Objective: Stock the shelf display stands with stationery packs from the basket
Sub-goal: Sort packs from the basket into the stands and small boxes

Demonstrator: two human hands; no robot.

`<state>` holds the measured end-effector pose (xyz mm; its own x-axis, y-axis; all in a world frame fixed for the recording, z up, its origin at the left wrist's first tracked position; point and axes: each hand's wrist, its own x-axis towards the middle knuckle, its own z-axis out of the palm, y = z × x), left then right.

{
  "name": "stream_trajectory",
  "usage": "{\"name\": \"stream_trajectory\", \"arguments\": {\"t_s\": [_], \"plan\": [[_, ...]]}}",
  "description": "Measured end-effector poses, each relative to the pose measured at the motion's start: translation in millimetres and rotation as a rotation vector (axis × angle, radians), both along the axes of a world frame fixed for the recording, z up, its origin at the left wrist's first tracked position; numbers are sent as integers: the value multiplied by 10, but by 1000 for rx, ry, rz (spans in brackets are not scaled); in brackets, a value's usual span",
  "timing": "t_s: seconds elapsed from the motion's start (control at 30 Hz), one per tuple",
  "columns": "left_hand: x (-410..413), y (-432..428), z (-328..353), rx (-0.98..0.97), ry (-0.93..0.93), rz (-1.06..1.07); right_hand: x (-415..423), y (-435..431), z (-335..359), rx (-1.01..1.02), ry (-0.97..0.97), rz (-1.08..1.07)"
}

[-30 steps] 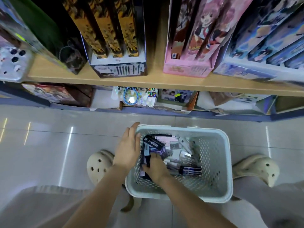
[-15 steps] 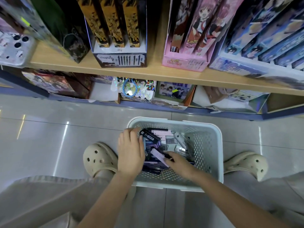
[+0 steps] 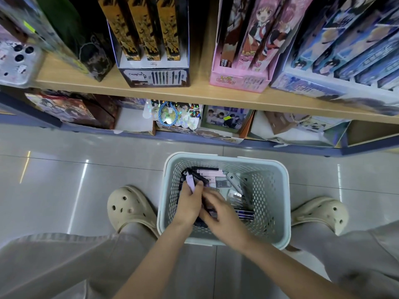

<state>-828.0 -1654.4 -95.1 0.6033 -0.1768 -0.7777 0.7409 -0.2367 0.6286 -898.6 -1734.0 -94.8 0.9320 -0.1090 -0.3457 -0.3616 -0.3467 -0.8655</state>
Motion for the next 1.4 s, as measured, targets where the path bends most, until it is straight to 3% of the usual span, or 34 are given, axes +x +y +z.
{"name": "stream_trajectory", "arguments": {"t_s": [0.1, 0.17, 0.27, 0.37, 0.83, 1.4], "plan": [[71, 75, -24, 56, -39, 23, 66, -210, -138, -54, 15, -217], [95, 120, -42, 78, -46, -8, 161, -375, -345, -75, 125, -350], [89, 173, -85, 84, -29, -53, 342, -517, -636, 35, 362, -426], [73, 171, -129, 76, -20, -57, 490, -515, -832, 135, 471, -484], [10, 141, -231, 109, -38, -57, 660, -249, -1020, 384, 498, -829], [-47, 151, -215, 188, -21, -57, 386, -173, -997, -25, 460, -148]]}}
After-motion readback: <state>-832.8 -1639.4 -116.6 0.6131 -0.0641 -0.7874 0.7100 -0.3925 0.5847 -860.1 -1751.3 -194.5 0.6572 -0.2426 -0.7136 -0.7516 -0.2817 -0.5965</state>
